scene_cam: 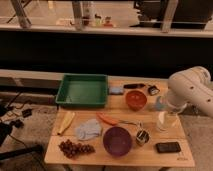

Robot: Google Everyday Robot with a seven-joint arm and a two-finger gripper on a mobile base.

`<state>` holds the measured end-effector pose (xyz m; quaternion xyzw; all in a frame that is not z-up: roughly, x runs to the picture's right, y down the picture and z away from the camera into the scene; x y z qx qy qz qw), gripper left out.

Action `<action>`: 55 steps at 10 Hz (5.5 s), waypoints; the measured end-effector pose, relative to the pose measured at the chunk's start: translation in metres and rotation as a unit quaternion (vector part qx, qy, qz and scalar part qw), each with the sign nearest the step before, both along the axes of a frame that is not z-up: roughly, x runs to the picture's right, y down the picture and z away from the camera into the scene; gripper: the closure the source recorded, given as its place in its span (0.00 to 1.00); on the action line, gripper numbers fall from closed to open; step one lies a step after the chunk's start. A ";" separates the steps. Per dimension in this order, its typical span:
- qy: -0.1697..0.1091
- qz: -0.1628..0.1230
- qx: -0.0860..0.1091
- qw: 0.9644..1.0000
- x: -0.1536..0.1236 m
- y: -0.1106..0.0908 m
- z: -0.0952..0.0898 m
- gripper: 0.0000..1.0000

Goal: Place grapes in plastic cup

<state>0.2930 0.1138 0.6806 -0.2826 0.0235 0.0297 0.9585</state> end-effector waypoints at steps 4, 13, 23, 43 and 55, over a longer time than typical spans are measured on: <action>0.000 0.000 0.000 1.000 0.000 0.000 0.000 0.20; 0.000 0.000 0.000 1.000 0.000 0.000 0.000 0.20; -0.011 -0.003 0.003 1.000 -0.008 0.001 -0.007 0.20; -0.247 -0.104 0.008 0.963 -0.248 0.042 -0.081 0.20; -0.302 -0.144 -0.018 0.942 -0.302 0.070 -0.080 0.20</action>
